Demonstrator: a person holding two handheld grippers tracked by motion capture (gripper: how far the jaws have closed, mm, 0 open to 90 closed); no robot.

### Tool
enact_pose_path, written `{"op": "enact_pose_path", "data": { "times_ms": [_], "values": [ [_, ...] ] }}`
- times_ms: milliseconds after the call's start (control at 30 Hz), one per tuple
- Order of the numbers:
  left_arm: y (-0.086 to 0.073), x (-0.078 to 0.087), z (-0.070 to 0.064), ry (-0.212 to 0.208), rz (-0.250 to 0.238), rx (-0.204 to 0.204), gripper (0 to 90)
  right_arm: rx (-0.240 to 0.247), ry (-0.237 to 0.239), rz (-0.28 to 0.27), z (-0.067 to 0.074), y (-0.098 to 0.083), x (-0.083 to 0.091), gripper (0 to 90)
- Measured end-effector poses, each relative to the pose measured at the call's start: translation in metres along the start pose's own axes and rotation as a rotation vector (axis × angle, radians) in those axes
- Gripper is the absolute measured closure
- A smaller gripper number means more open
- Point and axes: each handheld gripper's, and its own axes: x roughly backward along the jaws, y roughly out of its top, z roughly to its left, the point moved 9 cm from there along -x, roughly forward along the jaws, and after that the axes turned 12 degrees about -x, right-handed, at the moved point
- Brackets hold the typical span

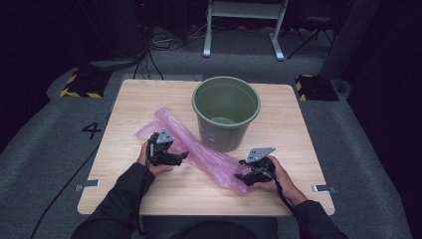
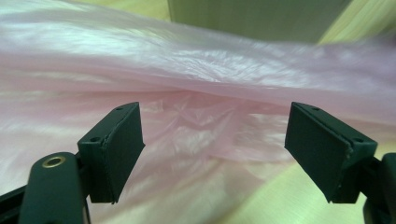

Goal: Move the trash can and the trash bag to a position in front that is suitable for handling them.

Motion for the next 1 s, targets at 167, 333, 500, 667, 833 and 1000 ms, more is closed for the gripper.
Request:
{"op": "enact_pose_path", "data": {
  "times_ms": [167,333,500,667,833,1000],
  "values": [
    [0.011,0.021,-0.007,-0.006,-0.077,0.060,17.1,0.004,0.000,0.003,0.001,-0.002,-0.002,40.3],
    [0.029,0.013,-0.012,0.044,-0.088,0.058,17.7,0.016,0.001,0.009,0.003,-0.003,-0.006,40.9],
    [0.047,-0.005,-0.010,0.120,-0.077,0.048,20.5,0.007,0.010,-0.001,0.004,-0.004,-0.006,41.2],
    [0.048,-0.024,-0.001,0.139,-0.010,0.062,40.0,0.006,0.012,-0.013,0.004,-0.005,-0.006,41.2],
    [0.025,-0.038,0.011,0.123,0.089,0.062,54.9,0.006,0.015,-0.019,0.004,-0.005,-0.006,41.2],
    [0.013,-0.029,0.007,0.059,0.114,-0.017,89.8,0.007,0.013,-0.023,0.003,-0.005,-0.006,40.8]
  ]
}}
